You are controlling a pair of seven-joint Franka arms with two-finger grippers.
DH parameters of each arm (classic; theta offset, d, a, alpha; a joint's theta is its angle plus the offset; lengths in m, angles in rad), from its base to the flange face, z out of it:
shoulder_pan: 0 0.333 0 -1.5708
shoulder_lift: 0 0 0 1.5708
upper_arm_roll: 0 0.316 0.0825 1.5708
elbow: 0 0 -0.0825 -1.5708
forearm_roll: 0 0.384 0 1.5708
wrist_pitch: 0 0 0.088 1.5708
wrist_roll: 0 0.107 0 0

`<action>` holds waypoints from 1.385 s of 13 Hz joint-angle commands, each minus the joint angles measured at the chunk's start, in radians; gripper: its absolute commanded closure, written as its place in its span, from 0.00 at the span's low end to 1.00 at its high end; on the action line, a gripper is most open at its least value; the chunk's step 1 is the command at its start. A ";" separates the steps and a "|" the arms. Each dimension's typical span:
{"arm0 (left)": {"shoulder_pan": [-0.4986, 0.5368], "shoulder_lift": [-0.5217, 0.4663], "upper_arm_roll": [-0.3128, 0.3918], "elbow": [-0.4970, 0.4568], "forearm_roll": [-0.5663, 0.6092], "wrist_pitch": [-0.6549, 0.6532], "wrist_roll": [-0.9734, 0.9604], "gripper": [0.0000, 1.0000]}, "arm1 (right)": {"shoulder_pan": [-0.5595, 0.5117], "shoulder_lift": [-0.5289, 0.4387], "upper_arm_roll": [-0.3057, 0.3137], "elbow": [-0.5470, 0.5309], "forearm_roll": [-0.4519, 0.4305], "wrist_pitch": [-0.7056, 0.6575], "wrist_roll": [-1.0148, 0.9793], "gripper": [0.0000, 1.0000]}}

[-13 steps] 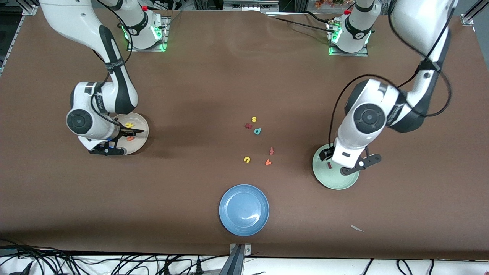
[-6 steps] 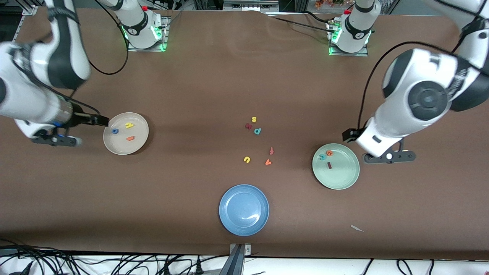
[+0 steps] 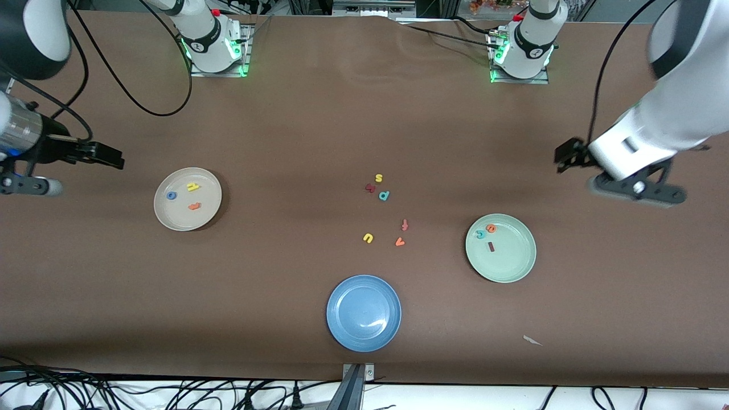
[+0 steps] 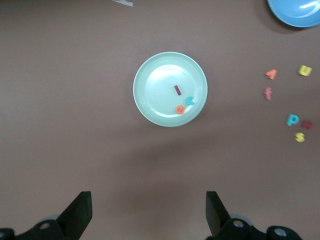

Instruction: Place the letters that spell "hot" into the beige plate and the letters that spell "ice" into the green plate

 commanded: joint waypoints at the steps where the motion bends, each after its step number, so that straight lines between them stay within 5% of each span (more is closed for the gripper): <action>1: -0.043 -0.147 0.081 -0.192 -0.065 0.042 0.072 0.00 | 0.001 0.004 -0.018 0.060 -0.004 -0.041 -0.011 0.00; 4: -0.076 -0.297 0.096 -0.379 -0.057 0.205 0.078 0.00 | -0.073 -0.008 0.023 0.074 -0.001 -0.060 0.003 0.00; 10: -0.134 -0.295 0.175 -0.363 -0.054 0.161 0.066 0.00 | -0.405 -0.057 0.382 0.062 -0.078 -0.041 0.005 0.00; 18: -0.100 -0.247 0.164 -0.304 -0.051 0.087 0.072 0.00 | -0.393 -0.101 0.404 -0.010 -0.089 0.009 0.000 0.00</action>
